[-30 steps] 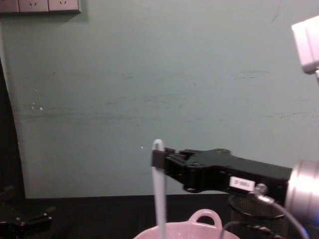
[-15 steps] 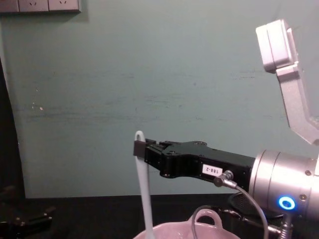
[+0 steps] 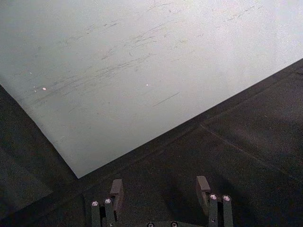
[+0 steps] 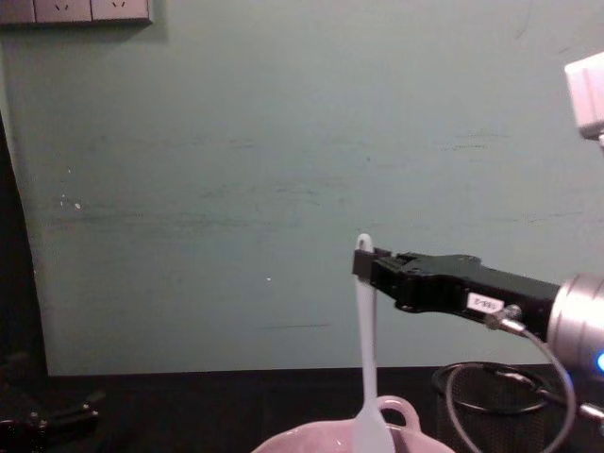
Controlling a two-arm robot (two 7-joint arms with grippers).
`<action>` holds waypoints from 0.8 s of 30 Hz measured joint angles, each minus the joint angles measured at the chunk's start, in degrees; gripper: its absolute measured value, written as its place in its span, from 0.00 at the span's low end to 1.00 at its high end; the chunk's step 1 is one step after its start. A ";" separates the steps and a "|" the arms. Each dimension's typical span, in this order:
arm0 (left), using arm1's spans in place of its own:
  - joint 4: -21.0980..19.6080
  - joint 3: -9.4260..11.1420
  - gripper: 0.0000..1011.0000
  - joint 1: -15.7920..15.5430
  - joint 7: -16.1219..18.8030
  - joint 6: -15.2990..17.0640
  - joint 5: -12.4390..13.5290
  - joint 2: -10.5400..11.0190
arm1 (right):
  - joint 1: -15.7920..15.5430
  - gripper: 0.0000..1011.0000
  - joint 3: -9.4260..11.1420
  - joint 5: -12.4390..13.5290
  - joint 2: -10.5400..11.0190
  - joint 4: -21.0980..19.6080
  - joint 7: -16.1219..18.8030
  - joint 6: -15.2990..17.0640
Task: Use the one hand to pick up the spoon and stir the clear water in the bowl.
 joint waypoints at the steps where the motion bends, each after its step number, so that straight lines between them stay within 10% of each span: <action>1: 0.00 0.00 1.00 0.00 0.00 0.00 0.00 0.00 | -0.23 0.11 0.24 -0.01 0.18 -0.31 -0.09 -0.02; 24: 0.00 0.00 1.00 0.00 0.00 0.00 0.00 0.00 | -6.43 0.11 -1.96 -2.12 1.29 -9.33 1.11 1.34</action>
